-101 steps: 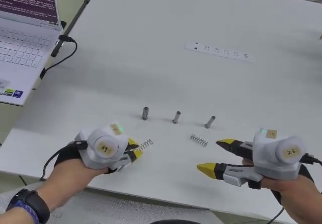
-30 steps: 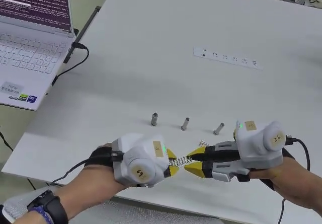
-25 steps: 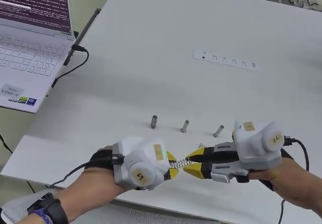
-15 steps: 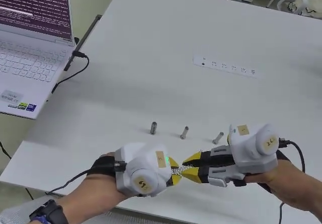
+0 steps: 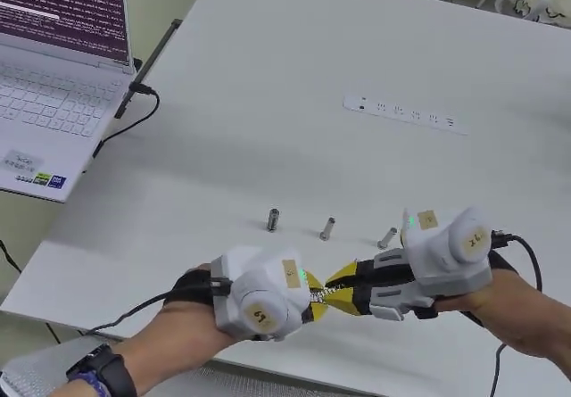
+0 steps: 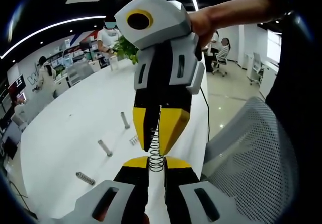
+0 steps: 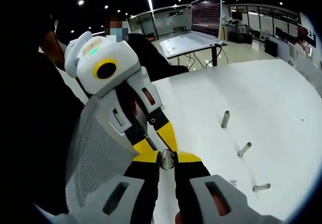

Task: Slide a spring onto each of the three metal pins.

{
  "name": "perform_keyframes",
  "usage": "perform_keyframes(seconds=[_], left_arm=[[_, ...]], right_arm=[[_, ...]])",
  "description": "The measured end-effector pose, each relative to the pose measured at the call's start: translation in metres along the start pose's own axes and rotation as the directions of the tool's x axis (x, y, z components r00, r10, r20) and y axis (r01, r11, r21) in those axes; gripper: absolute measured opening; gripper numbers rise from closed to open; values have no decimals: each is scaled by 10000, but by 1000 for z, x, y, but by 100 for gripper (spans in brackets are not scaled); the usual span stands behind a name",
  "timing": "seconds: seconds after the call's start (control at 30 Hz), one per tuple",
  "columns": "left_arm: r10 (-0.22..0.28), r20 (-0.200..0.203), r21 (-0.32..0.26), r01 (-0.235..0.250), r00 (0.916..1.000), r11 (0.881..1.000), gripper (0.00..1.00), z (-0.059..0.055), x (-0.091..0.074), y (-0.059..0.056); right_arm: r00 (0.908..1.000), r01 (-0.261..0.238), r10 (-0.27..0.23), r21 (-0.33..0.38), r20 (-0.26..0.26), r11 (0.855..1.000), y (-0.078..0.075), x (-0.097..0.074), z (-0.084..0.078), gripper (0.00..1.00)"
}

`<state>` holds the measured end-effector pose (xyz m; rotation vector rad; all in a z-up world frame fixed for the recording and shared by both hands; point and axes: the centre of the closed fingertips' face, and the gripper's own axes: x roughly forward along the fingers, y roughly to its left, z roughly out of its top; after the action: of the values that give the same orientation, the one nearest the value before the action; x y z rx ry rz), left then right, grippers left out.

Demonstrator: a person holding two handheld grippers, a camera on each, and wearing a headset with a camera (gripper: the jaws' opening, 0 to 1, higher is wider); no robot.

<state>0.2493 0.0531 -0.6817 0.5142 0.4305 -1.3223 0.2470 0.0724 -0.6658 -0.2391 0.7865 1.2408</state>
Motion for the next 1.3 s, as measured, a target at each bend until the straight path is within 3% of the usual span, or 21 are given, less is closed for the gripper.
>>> perform_keyframes(seconds=[0.6, 0.9, 1.03, 1.3], left_arm=[[-120, -17, -97, 119, 9999, 9999, 2, 1, 1, -1], [-187, 221, -88, 189, 9996, 9998, 2, 8, -2, 1], [-328, 224, -55, 329, 9992, 9994, 2, 8, -1, 0], [-371, 290, -41, 372, 9989, 9993, 2, 9, -4, 3]], right_arm=[[9998, -20, 10, -458, -216, 9989, 2, -5, 7, 9], [9964, -340, 223, -1432, -824, 9891, 5, -3, 11, 9], [9907, -531, 269, -1970, -1331, 9790, 5, -1, 7, 9], [9869, -834, 480, -2326, -1540, 9690, 5, -3, 8, 10]])
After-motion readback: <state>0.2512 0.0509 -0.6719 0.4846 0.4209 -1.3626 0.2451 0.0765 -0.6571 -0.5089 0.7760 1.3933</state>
